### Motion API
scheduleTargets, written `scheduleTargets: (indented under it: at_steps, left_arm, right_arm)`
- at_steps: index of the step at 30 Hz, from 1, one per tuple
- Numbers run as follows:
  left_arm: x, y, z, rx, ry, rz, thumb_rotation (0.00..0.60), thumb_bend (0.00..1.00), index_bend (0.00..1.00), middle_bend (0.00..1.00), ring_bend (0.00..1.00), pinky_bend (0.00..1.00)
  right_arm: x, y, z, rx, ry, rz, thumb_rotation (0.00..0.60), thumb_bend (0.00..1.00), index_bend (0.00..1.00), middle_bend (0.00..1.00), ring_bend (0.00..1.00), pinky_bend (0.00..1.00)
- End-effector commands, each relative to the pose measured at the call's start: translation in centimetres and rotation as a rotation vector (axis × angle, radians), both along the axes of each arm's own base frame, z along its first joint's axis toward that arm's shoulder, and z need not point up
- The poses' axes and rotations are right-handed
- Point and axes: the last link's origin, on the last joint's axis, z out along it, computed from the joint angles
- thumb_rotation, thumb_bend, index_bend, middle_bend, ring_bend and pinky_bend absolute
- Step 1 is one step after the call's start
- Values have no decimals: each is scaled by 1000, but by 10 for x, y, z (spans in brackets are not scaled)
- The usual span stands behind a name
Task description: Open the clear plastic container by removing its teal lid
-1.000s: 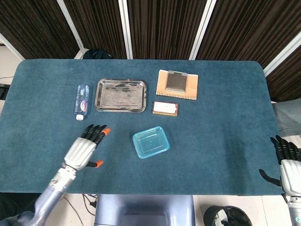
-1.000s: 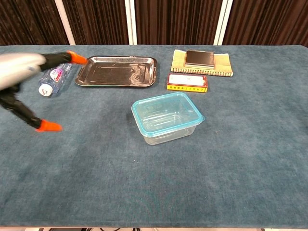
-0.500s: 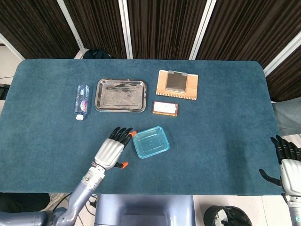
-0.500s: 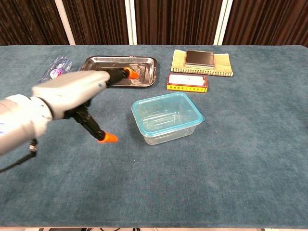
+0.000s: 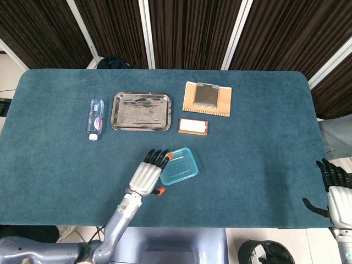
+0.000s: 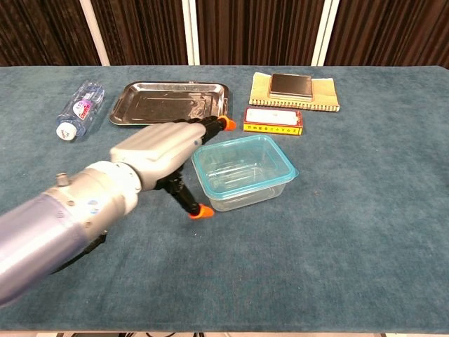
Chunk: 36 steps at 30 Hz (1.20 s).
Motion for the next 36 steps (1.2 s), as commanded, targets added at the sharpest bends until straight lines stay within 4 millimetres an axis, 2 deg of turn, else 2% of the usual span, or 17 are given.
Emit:
scheduleTargets:
  at_steps: [1, 7, 12, 26, 36]
  left_arm:
    - [10, 6, -10, 13, -31, 12, 600, 9, 0, 0, 0, 0]
    - [19, 16, -23, 37, -25, -11, 600, 12, 0, 0, 0, 0]
    - [19, 27, -29, 67, -13, -7, 600, 22, 0, 0, 0, 0]
    - [-1, 66, -5, 167, -7, 64, 600, 25, 0, 0, 0, 0]
    - [-10, 66, -5, 73, -38, 161, 600, 17, 0, 0, 0, 0]
  right_arm:
    - [0, 0, 0, 2, -2, -1, 600, 284, 0, 0, 0, 0]
    - [-1, 0, 0, 9, -6, -3, 600, 285, 0, 0, 0, 0]
    - [-1, 0, -1, 18, -9, -5, 600, 285, 0, 0, 0, 0]
    - [0, 1, -3, 37, -12, 0, 600, 284, 0, 0, 0, 0]
    - [1, 1, -3, 39, -17, -3, 600, 285, 0, 0, 0, 0]
